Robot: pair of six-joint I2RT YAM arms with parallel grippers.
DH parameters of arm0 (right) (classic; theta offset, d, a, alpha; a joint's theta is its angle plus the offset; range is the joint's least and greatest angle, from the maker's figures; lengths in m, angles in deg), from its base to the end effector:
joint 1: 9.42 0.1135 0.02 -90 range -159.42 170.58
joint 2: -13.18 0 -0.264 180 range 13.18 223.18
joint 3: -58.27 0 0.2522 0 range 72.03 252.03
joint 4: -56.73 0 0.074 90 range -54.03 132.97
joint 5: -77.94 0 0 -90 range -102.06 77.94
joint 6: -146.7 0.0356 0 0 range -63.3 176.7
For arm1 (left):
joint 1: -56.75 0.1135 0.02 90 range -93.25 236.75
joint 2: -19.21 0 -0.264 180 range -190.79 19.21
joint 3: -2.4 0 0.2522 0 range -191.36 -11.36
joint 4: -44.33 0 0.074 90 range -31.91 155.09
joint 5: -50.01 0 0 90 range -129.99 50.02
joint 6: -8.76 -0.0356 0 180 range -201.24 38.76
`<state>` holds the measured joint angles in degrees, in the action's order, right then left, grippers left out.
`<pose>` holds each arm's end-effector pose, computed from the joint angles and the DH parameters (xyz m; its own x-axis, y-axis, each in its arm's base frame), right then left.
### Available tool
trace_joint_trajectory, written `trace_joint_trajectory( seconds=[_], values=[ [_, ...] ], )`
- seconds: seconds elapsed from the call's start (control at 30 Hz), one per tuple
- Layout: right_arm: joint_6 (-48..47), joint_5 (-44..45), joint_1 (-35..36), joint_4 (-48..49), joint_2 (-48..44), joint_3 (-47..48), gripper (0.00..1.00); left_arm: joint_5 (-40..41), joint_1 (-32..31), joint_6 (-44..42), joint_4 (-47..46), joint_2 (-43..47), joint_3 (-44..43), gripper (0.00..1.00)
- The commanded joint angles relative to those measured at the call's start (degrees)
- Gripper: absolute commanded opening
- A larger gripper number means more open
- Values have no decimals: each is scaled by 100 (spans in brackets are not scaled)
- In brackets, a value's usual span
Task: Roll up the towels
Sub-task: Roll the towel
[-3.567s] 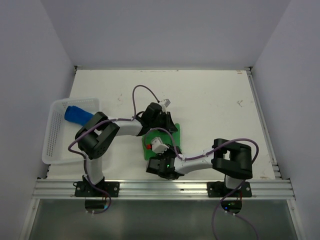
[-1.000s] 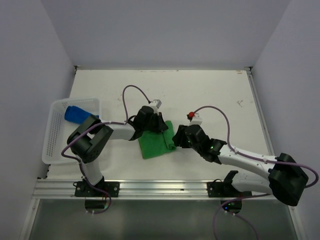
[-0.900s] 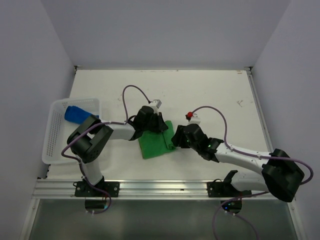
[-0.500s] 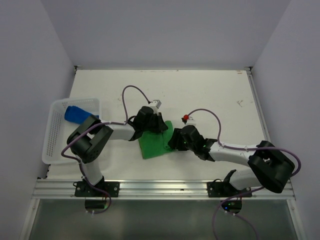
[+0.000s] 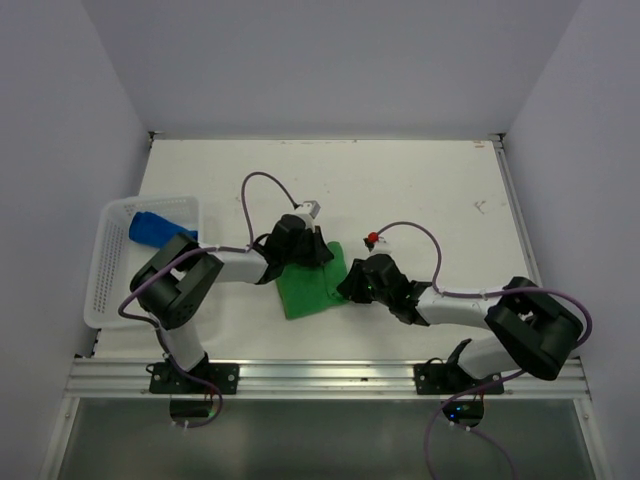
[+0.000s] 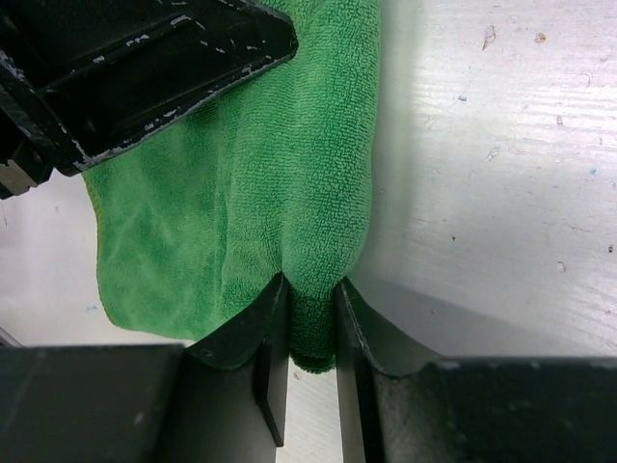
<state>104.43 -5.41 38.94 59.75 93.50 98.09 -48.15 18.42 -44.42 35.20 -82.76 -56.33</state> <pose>0.1720 0.1872 0.1434 -0.7761 0.2333 -0.5859 -0.1590 0.8266 0.5398 0.2706 -0.2204 0.1377 -0.7753 -0.1433 -0.6151 0.3016 0.7717 -0.5599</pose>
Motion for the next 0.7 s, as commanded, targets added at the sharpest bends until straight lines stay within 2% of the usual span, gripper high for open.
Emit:
trace_joint_trajectory(
  seconds=[0.0, 0.2, 0.23, 0.27, 0.37, 0.53, 0.67],
  values=[
    [-140, 64, 7, -236, 46, -31, 20, 377, 18, -166, 337, 186, 129, 0],
    [-219, 160, 7, -315, 37, -5, 4, 465, 18, -227, 549, 319, 94, 0],
    [-281, 178, 7, -411, 46, 56, 1, 456, 18, -236, 575, 318, 85, 5],
    [-403, 178, 16, -481, 46, 109, 0, 465, 27, -263, 602, 318, 76, 14],
    [-693, 309, 85, -877, 20, 285, 0, 535, 44, -263, 751, 371, 15, 23],
    [-1019, 1039, 323, -1509, -191, 478, 0, 790, 88, -456, 1365, 599, -301, 37],
    [-1239, 1347, 622, -1660, -174, 628, 0, 1124, 132, -588, 1762, 915, -468, 45]
  ],
)
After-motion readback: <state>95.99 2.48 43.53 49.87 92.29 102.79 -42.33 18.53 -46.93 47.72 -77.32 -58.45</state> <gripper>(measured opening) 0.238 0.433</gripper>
